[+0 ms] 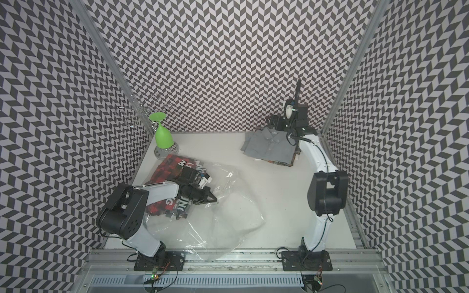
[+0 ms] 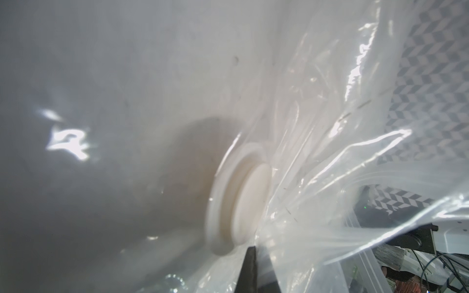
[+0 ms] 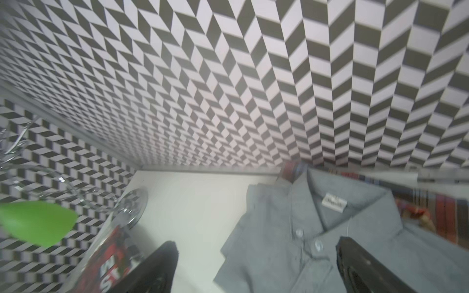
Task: Take the shirt out of the vacuum bag
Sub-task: Place the shirt at the center of the board, then adjust the vacuum bag at the center of the board.
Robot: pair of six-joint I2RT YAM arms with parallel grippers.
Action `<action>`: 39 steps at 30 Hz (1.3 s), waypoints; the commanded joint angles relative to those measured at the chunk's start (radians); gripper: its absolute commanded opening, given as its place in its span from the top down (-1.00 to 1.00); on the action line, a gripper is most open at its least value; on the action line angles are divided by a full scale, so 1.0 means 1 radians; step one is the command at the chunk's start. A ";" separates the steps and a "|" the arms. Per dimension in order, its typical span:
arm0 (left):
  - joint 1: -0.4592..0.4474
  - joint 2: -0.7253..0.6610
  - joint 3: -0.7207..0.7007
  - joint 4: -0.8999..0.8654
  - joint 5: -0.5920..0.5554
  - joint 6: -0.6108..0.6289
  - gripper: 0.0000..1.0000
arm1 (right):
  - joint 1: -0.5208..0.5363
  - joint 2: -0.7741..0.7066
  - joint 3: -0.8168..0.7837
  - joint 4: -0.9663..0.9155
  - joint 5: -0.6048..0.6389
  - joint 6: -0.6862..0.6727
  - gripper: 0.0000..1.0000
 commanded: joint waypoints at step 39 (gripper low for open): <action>-0.338 0.088 0.600 -0.009 -0.120 -0.287 1.00 | 0.257 -0.428 -1.089 0.486 -0.480 0.490 0.16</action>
